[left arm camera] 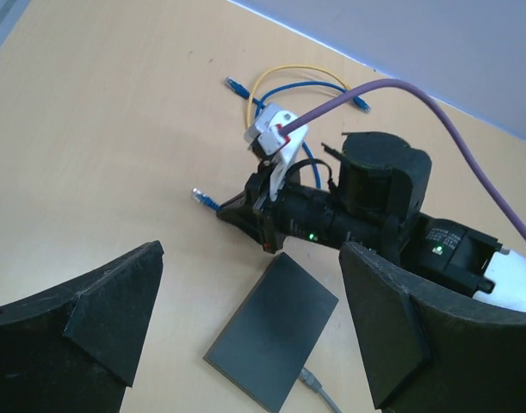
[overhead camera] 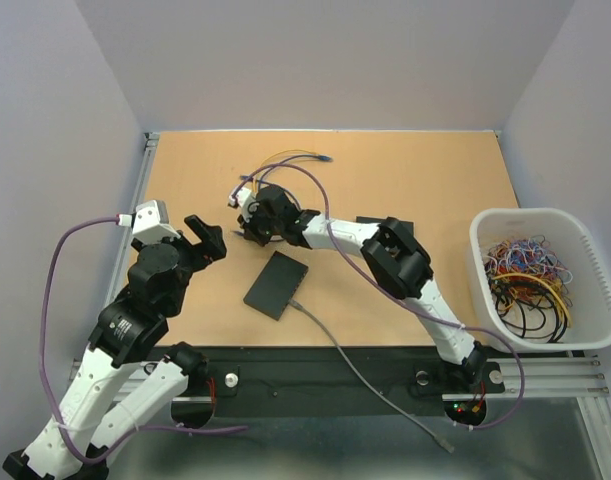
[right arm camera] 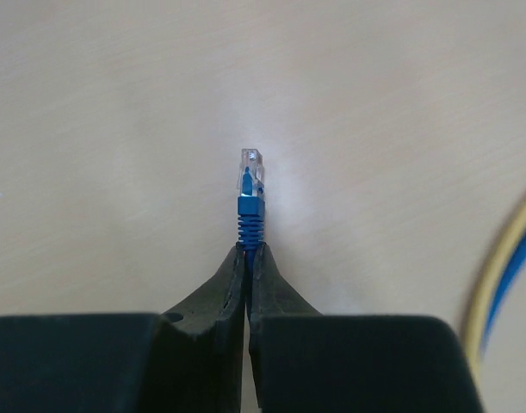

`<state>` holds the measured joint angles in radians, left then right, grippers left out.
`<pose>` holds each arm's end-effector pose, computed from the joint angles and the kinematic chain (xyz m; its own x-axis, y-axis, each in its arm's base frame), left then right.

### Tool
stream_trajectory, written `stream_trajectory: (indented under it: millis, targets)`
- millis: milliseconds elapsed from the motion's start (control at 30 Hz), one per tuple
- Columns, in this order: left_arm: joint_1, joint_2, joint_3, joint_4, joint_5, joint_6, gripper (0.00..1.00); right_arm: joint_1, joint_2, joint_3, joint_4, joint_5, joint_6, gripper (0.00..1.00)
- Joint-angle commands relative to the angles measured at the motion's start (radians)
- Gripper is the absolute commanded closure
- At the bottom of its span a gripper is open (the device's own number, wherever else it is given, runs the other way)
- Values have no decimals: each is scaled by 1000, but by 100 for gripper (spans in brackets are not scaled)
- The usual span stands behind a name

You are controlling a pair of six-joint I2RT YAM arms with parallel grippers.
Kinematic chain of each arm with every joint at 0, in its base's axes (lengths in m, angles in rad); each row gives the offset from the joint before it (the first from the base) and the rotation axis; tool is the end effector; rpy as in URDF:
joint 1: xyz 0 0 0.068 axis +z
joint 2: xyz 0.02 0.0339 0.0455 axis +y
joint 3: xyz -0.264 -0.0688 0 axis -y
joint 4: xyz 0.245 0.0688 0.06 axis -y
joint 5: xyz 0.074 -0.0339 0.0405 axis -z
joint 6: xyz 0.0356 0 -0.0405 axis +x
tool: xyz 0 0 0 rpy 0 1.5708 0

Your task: Insert the plug into the switch port

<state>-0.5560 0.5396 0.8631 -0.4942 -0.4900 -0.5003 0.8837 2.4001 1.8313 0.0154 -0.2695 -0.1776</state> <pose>0.1028 -0.0441 0.3660 -0.1610 -0.3982 -0.9030 -0.0062 0.9154 -0.4026 0.3387 0.4278 0.1535 -0.1711 -0.4770 -0.8621 -0.9338 0.3576 -0.0126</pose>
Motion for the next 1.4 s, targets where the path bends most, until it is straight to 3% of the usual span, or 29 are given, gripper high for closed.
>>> stream_trajectory:
  millis: [0, 167, 500, 700, 900, 1133, 1367]
  targets:
    - [10, 5, -6, 32, -1, 17, 5, -66, -114, 82, 26, 82, 13, 100]
    - [13, 6, -6, 33, 2, 19, 5, -133, -274, 157, 28, 173, -5, 100]
    - [15, 5, -7, 37, 8, 19, 5, -157, -545, 184, 35, 512, -145, 100]
    - [15, 0, -7, 37, 8, 19, 5, -155, -712, 77, 54, 507, -114, 100]
    - [21, -7, -4, 54, 48, 45, 5, -155, -941, -167, -50, 281, -11, 100]
    - [24, -32, -44, 212, 374, 117, 5, -154, -1199, -565, -61, 23, 257, 100]
    - [25, -55, -156, 460, 678, 28, 5, -155, -1305, -845, 4, -189, 455, 100]
